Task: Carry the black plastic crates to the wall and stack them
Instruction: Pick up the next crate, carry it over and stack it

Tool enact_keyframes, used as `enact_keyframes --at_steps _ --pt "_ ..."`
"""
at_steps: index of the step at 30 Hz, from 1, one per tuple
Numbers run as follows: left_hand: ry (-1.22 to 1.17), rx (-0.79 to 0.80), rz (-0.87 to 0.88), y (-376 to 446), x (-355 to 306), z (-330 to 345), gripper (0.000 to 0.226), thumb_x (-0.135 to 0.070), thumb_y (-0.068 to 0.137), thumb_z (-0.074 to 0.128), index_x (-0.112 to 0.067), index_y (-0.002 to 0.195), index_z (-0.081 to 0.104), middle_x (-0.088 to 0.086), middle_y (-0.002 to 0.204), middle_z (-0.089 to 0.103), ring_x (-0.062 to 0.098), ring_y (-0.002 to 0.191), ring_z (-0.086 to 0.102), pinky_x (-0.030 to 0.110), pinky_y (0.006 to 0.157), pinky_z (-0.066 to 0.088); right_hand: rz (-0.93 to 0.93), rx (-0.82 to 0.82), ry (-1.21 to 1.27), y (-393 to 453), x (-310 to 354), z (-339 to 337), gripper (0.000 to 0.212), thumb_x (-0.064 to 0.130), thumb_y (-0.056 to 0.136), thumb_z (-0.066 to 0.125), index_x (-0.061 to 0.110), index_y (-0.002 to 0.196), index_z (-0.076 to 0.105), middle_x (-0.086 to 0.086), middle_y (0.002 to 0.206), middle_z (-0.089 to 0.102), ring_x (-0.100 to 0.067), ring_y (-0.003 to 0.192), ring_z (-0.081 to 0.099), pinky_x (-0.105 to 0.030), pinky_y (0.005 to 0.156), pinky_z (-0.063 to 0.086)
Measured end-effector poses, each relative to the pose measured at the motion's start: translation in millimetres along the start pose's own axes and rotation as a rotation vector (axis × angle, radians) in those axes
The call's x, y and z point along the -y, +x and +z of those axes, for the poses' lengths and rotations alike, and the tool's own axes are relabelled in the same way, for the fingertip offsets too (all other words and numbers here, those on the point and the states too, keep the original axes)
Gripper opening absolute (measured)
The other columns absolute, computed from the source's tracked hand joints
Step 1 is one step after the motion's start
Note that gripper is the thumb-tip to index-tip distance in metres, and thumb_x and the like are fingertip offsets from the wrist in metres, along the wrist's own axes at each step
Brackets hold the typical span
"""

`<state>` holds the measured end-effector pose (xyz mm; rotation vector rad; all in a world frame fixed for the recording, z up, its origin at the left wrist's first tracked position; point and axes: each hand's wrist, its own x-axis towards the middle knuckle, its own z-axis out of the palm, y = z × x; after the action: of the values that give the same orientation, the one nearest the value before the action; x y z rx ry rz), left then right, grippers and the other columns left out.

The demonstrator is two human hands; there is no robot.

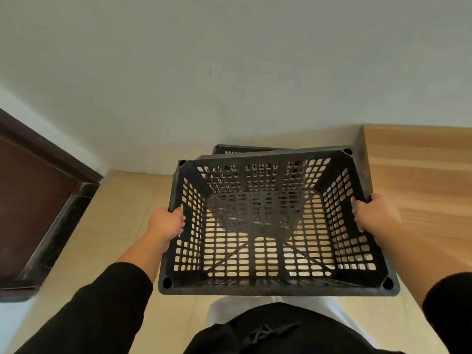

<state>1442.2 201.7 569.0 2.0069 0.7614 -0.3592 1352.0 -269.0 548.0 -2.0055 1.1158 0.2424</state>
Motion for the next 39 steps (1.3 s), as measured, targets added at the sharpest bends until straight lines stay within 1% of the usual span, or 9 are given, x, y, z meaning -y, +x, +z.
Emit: enact_keyframes --at_steps 2,6,10,17,23,27,31,35,39 --pt "-0.007 -0.001 -0.006 16 -17 6 0.023 -0.028 0.108 0.056 -0.008 0.104 0.066 0.011 0.092 0.069 0.025 0.081 0.064 0.046 0.085 0.058 -0.007 0.017 0.011 14 23 -2 0.029 0.036 0.100 0.058 0.015 0.120 0.059 -0.012 0.104 0.069 -0.035 0.097 0.071 -0.058 0.088 0.061" --pt "0.009 0.001 -0.003 51 -49 17 0.027 -0.030 0.108 0.055 -0.006 0.111 0.067 0.011 0.093 0.069 0.023 0.080 0.063 0.038 0.073 0.053 -0.024 0.013 0.003 43 58 -1 0.029 0.033 0.102 0.057 0.012 0.122 0.061 -0.014 0.107 0.070 -0.036 0.100 0.070 -0.057 0.092 0.059" --pt "0.033 0.019 0.002 96 -80 25 0.027 -0.029 0.108 0.055 -0.006 0.118 0.066 0.010 0.095 0.070 0.022 0.080 0.063 0.035 0.070 0.052 0.006 0.018 0.027 73 86 11 0.033 0.035 0.102 0.058 0.015 0.127 0.060 -0.011 0.110 0.070 -0.036 0.103 0.070 -0.058 0.093 0.059" --pt "0.063 0.113 0.010 199 -131 40 0.029 -0.031 0.109 0.054 -0.011 0.127 0.063 0.010 0.102 0.070 0.020 0.085 0.063 0.036 0.077 0.053 0.076 -0.040 0.021 112 139 48 0.030 0.040 0.102 0.056 0.018 0.122 0.062 -0.008 0.108 0.070 -0.031 0.098 0.071 -0.054 0.086 0.061" --pt "0.112 0.183 0.012 278 -165 60 0.029 -0.035 0.109 0.053 -0.010 0.117 0.065 0.007 0.100 0.069 0.017 0.082 0.062 0.035 0.081 0.054 0.134 -0.076 0.028 144 166 82 0.029 0.044 0.102 0.056 0.021 0.119 0.061 -0.006 0.108 0.072 -0.031 0.099 0.071 -0.055 0.088 0.060" --pt "0.200 0.204 0.075 309 -178 73 0.035 -0.037 0.110 0.050 -0.007 0.120 0.066 0.008 0.097 0.071 0.018 0.082 0.064 0.039 0.084 0.057 0.159 -0.085 0.025 158 180 96 0.028 0.041 0.105 0.053 0.019 0.121 0.059 -0.007 0.110 0.071 -0.031 0.100 0.071 -0.051 0.088 0.060" --pt "0.265 0.209 0.118 328 -188 84 0.037 -0.036 0.111 0.048 -0.007 0.128 0.063 0.008 0.099 0.072 0.019 0.082 0.066 0.037 0.080 0.058 0.176 -0.103 -0.016 174 192 102 0.031 0.040 0.107 0.049 0.015 0.125 0.057 -0.010 0.113 0.070 -0.033 0.103 0.069 -0.044 0.082 0.055" --pt "0.285 0.178 0.137 334 -191 95 0.032 -0.036 0.111 0.047 -0.012 0.127 0.062 0.007 0.099 0.071 0.018 0.085 0.066 0.044 0.087 0.061 0.183 -0.114 -0.024 183 196 101 0.033 0.039 0.108 0.048 0.014 0.129 0.055 -0.010 0.113 0.069 -0.031 0.100 0.068 -0.028 0.061 0.044" --pt "0.315 0.180 0.137 337 -195 100 0.028 -0.037 0.111 0.046 -0.016 0.119 0.062 0.007 0.098 0.072 0.019 0.083 0.066 0.046 0.086 0.061 0.197 -0.122 -0.021 187 202 95 0.033 0.039 0.109 0.047 0.015 0.131 0.053 -0.010 0.112 0.068 -0.028 0.095 0.066 -0.028 0.057 0.042"
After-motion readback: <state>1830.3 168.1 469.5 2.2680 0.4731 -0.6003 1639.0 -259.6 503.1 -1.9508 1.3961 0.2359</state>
